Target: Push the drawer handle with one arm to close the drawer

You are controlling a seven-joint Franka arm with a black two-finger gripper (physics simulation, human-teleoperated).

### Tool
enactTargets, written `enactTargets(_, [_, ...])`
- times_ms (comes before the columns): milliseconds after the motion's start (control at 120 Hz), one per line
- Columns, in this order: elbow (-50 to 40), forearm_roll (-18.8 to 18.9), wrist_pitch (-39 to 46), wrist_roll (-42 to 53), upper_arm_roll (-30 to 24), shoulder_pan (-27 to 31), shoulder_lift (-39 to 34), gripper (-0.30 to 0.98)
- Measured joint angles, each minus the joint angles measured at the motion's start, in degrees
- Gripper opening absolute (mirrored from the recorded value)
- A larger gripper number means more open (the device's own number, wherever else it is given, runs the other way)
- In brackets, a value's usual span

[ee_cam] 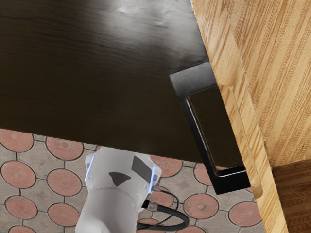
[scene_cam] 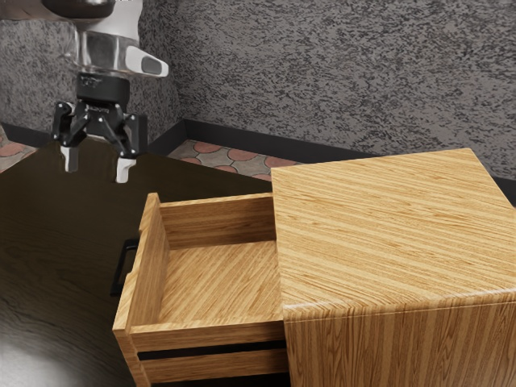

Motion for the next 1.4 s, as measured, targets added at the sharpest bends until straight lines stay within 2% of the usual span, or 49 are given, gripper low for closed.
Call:
enactTargets(133, [-1.47, -0.51, 13.15, -7.12, -1.49, 0.63, -0.30, 0.69])
enactTargets(292, [-2.42, -0.26, 18.87, -14.35, -2.51, 1.08, -6.78, 0.69])
enactTargets(325, [-6.65, -0.24, 20.35, -15.64, -2.48, 0.85, -9.79, 0.69])
enactTargets(400, [-26.37, -1.19, 28.02, -17.56, -2.46, 1.32, -22.06, 0.68])
enactTargets(467, [-40.28, -3.26, 34.27, -19.07, -2.55, 1.66, -34.18, 0.53])
enactTargets(558, [-49.88, -6.18, 40.00, -21.57, -2.44, 1.21, -45.33, 0.28])
enactTargets(667, [-58.29, -9.96, 44.68, -23.28, -2.39, -0.02, -49.96, 0.10])
enactTargets(817, [-66.73, -14.34, 48.99, -24.07, -2.18, -1.93, -56.88, -0.02])
enactTargets(967, [-69.64, -16.72, 51.01, -24.46, -1.50, -4.57, -58.77, -0.07])
enactTargets(1150, [-69.86, -19.07, 53.55, -24.78, -1.79, -5.93, -55.65, -0.09])
enactTargets(1400, [-69.33, -22.24, 58.34, -25.11, -6.55, -5.54, -51.52, -0.10])
